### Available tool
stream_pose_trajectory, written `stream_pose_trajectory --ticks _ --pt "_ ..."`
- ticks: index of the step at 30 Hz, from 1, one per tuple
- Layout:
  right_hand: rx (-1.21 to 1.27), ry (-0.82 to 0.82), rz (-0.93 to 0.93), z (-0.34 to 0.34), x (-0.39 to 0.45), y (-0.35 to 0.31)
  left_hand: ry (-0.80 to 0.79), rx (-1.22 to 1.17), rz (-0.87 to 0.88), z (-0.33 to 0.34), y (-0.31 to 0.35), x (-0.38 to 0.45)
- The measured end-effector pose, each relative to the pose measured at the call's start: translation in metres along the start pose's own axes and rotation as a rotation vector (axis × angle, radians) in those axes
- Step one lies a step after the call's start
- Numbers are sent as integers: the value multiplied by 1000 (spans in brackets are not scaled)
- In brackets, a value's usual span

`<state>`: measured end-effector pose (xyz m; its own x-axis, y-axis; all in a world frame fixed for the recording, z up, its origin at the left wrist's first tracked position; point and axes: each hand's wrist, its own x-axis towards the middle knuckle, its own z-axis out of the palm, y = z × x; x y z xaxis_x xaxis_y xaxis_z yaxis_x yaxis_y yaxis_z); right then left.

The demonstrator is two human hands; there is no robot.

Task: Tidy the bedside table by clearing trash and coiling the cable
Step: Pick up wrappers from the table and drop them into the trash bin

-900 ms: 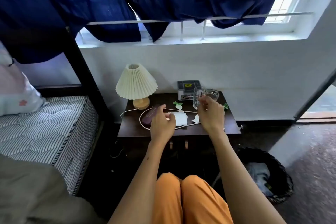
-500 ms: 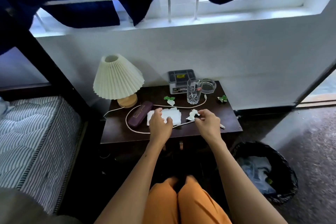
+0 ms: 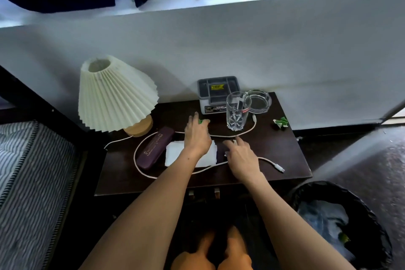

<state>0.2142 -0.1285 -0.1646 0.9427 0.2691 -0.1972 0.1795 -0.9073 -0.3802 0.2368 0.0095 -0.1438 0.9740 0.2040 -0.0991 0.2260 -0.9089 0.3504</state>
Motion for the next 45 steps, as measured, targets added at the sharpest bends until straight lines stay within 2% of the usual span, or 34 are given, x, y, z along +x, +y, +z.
stream_pose_trajectory --ticks 6,8,12,14,17,20,25,29,34,37,40,45 --pt "-65 1 -17 11 8 6 -142 185 2 17 -7 30" --pt "-56 1 -23 11 10 7 -116 165 11 20 -10 34" --pt "-65 44 -5 11 15 8 33 44 17 22 -14 35" --pt "27 108 12 10 15 8 111 -63 2 19 -15 32" --pt "341 293 123 2 9 5 213 -310 -61 7 -8 18" --pt "573 406 234 -13 -7 -1 242 -538 -142 -2 3 -3" --pt "856 501 350 -34 -37 3 152 -758 -262 -2 30 -42" --pt "902 539 453 -43 -66 19 68 -905 -335 -3 64 -76" --pt "1014 582 624 -47 -104 51 -11 -900 -374 15 111 -114" --pt "1096 591 658 -48 -126 74 -79 -842 -337 32 139 -136" --pt "970 608 646 -37 -144 109 -178 -822 -305 58 163 -153" --pt "739 632 720 -16 -171 170 -244 -793 -294 101 195 -175"
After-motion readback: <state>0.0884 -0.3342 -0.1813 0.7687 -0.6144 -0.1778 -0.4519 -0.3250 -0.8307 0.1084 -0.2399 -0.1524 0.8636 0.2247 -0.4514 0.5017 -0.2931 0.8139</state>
